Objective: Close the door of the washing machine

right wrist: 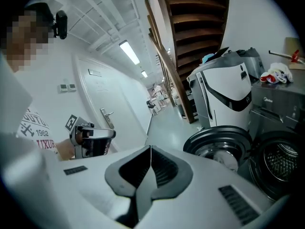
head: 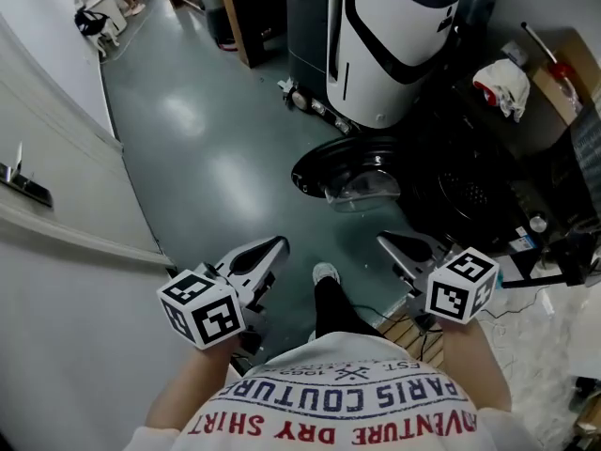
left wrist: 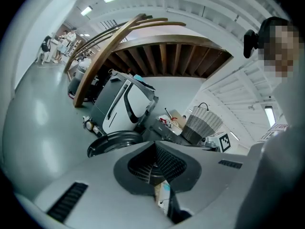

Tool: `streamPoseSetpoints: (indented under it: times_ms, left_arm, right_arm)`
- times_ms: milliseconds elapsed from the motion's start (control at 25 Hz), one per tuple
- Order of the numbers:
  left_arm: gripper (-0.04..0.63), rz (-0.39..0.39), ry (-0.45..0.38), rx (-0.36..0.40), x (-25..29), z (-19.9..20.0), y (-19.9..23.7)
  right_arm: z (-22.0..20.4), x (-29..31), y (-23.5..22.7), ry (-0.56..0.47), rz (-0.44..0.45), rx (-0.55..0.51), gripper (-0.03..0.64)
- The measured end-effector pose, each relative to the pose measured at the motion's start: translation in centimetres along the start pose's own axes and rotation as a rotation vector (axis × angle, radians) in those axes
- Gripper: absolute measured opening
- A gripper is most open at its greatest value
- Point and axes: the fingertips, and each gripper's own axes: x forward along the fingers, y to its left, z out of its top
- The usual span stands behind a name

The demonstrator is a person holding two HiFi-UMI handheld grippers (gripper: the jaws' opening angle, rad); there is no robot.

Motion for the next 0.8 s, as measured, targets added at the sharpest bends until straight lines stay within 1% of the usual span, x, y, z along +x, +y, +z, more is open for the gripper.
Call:
streamPoseSetpoints:
  times_ms: [240,400,520,640,800]
  left_arm:
    - [0.025,0.077,0.016,-0.055,2.1,1.7,4.9]
    - [0.026,0.118,0.01,-0.086,4.6,3.8,8.3]
    - [0.025,0.142,0.006,-0.113,6.8,5.5,10.6]
    - [0.025,0.167,0.018,-0.123,8.5,6.7,12.7]
    - [0.025,0.208,0.009,-0.146,10.0,8.4,15.0]
  right_arm:
    - [2.5,6.5,-4.8,0.047,0.012,-0.001,0.023]
    - [4.1,11.2,-8.6,0.117,0.01,-0.025,0.023]
    - [5.5,14.7,-11.9,0.162,-0.015,-0.057,0.023]
    - [6.7,17.9,-15.1,0.193,-0.049,-0.093,0.023]
    - [7.5,22.1,-18.4,0.236,-0.075,-0.119,0.023]
